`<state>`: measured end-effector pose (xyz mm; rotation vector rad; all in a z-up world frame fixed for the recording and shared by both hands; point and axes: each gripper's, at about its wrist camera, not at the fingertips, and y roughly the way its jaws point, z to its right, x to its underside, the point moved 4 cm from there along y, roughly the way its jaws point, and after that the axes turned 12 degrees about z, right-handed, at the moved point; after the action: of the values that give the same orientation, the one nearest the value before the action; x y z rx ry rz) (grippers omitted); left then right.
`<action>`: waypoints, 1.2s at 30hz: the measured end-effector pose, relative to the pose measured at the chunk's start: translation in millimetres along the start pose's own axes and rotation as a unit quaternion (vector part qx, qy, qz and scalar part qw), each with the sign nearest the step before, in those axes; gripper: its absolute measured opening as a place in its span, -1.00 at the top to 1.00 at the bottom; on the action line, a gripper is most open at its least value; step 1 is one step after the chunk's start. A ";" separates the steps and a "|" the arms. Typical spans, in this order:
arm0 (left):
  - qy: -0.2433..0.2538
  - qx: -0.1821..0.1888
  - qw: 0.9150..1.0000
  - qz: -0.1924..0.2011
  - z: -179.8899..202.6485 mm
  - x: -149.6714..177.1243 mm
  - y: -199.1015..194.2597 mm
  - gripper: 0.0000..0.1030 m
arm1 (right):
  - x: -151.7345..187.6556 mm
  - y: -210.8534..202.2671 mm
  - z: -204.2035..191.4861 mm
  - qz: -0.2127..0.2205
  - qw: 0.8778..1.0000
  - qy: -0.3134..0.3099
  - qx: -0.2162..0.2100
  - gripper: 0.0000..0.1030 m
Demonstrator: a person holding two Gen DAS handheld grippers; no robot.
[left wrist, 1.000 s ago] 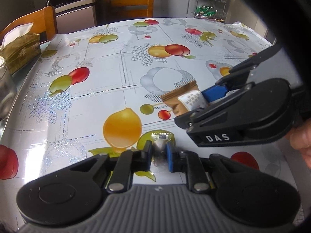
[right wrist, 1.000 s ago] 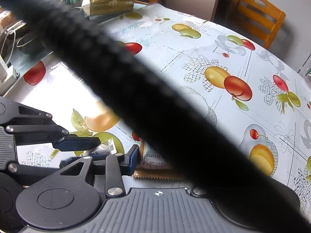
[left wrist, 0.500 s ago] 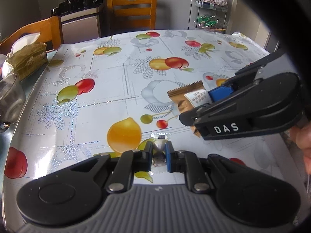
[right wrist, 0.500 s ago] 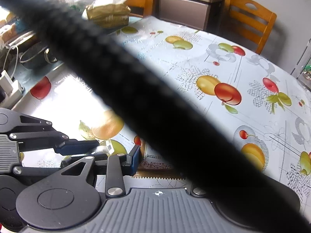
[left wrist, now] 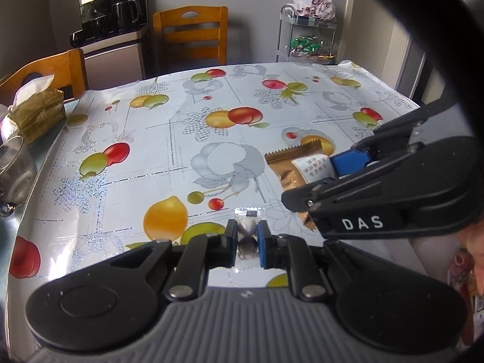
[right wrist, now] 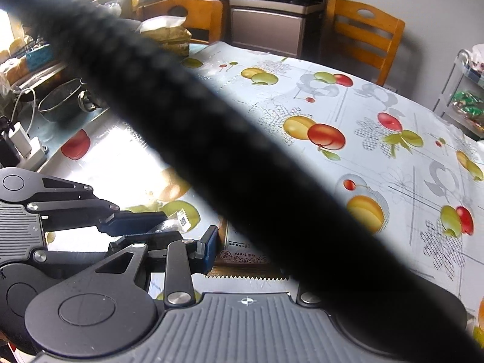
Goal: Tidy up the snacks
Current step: 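Carry the cookie packet and silver candy toward the white box with both tools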
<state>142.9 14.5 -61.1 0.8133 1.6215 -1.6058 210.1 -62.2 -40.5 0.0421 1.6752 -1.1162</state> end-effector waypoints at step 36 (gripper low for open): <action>0.037 0.067 0.997 0.028 78.3 -14.8 -33.7 0.81 | 27.2 -101.9 36.3 0.047 0.995 0.054 0.071 0.23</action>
<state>127.2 -64.1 -28.7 0.9908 1.5400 -1.6767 171.5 -156.9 4.2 0.2733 1.6689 -1.1764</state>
